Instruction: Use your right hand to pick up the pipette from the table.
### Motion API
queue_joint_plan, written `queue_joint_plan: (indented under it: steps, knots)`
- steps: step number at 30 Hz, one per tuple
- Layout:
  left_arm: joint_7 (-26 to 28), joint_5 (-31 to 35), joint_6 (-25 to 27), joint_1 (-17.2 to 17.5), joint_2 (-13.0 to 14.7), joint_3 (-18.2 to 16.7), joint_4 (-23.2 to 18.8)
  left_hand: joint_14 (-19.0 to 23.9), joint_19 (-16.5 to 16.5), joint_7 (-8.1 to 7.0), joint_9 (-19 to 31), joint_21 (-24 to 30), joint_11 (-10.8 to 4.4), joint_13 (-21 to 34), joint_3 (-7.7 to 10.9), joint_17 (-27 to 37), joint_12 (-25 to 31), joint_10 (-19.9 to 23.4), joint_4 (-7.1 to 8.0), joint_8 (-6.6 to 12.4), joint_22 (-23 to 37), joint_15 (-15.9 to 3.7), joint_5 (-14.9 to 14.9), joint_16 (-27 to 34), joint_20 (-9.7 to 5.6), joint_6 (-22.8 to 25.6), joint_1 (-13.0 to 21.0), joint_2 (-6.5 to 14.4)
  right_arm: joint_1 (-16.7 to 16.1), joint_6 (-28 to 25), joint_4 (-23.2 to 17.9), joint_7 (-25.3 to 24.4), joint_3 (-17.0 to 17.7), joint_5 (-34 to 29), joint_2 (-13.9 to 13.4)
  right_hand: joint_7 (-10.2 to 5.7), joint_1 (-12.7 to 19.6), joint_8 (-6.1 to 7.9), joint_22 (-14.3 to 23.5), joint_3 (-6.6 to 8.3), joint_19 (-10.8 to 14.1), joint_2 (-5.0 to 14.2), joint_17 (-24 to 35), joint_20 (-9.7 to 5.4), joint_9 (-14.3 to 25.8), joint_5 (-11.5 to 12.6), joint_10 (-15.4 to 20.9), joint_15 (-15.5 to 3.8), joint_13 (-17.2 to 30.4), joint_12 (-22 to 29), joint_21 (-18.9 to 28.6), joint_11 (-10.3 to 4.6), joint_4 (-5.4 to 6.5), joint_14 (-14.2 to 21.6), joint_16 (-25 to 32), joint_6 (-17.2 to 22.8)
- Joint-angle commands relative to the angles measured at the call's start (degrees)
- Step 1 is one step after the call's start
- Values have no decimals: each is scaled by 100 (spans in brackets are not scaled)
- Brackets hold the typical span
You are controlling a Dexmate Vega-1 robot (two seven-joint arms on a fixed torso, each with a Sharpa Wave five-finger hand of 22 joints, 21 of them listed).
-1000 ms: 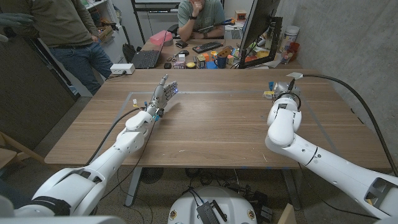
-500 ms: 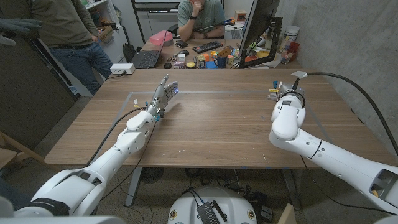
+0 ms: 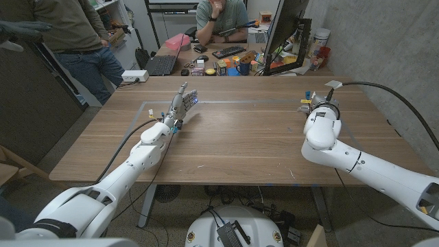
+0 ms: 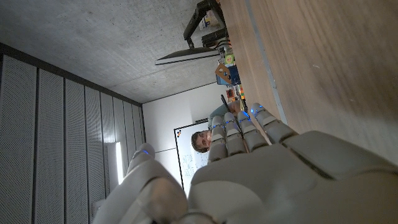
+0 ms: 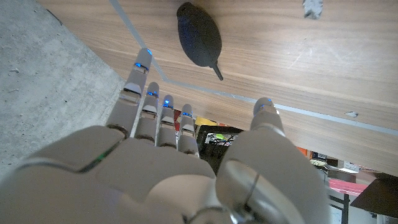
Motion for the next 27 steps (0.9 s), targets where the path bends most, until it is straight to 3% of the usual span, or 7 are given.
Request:
queue_joint_plan:
  steps: [1,17,27]
  knots:
    - [137,48,127,24,37,31,-117,50,-3,12,9,29,1,13,-21,5,20,13,13,14,20,-6,17,27,49,40,45,46,304,7,91,-728,-237,1109,-225,-38,73,46,22,-21,-69,-1,5,-15,14,47,-58,-12,26,-7,-66,5,4,-89,-29,-2]
    - [149,114,204,-96,-39,122,-61,55,-7,11,10,29,-8,13,-36,6,20,17,13,14,21,-2,15,27,50,48,44,52,379,44,244,-1653,-207,2329,-392,-49,34,48,25,-41,-166,19,12,-14,13,65,-94,-10,28,2,-162,13,38,-188,-15,-20]
    - [125,144,177,-187,-125,162,110,56,-6,13,10,30,0,13,-46,6,20,21,13,13,21,-2,15,27,49,49,43,56,599,115,457,-1892,-410,2844,-398,-43,37,47,28,-43,-204,36,13,-15,12,76,-113,-15,28,6,-206,13,44,-231,-10,-37]
